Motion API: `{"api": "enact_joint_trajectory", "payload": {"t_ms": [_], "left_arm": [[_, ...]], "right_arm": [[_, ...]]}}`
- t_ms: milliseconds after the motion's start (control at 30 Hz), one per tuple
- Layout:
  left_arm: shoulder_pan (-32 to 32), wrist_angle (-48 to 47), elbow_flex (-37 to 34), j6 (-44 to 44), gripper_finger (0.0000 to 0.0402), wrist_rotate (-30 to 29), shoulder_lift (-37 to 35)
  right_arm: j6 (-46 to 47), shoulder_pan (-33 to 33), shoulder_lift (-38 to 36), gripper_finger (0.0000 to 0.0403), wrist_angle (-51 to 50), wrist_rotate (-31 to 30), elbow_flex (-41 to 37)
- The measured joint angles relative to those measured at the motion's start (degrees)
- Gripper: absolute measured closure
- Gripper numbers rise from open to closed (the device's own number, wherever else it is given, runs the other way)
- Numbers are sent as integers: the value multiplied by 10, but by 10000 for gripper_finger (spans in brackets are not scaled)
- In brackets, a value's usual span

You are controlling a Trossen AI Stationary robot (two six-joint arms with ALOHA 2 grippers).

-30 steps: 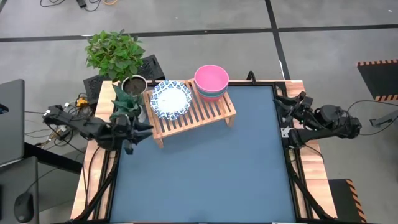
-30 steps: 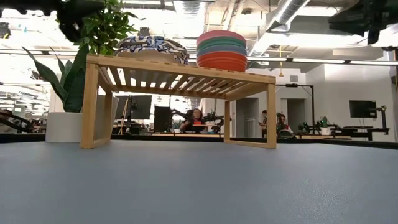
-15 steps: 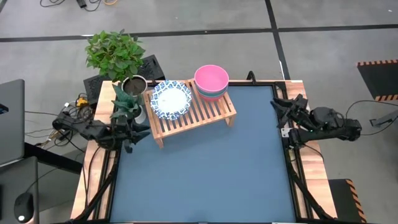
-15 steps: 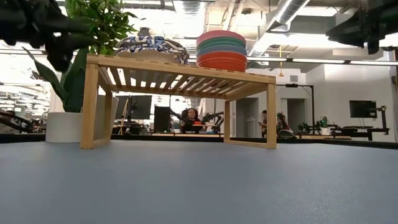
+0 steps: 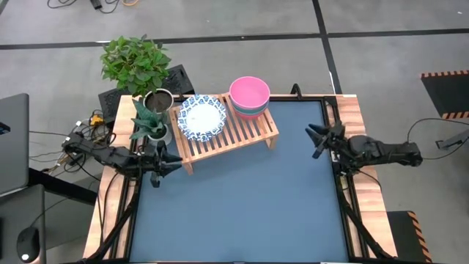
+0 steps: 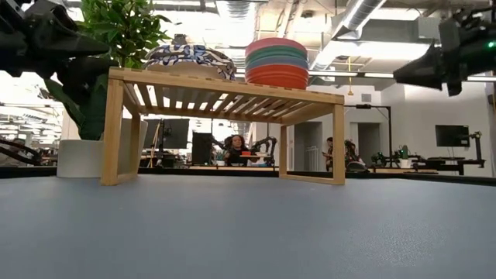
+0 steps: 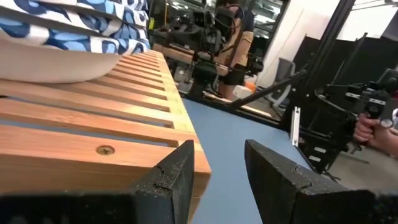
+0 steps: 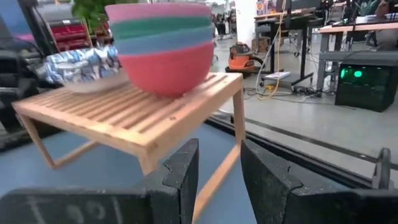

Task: Place and stack bowls onto a shelf
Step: Return to Home Position

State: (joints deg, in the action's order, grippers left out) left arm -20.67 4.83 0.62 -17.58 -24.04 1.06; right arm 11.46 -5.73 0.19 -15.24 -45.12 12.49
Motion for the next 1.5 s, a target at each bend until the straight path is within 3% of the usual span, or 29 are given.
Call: {"api": "enact_joint_trajectory", "payload": {"t_ms": [367, 767, 1500], "left_arm": [[0, -2, 0, 19, 272, 18, 1], [0, -3, -1, 20, 272, 46, 1], [0, -3, -2, 20, 272, 46, 1]], "right_arm": [[6, 2, 3, 258, -4, 1, -68], [21, 1, 10, 258, -5, 3, -69], [21, 1, 10, 258, -5, 3, -69]]}}
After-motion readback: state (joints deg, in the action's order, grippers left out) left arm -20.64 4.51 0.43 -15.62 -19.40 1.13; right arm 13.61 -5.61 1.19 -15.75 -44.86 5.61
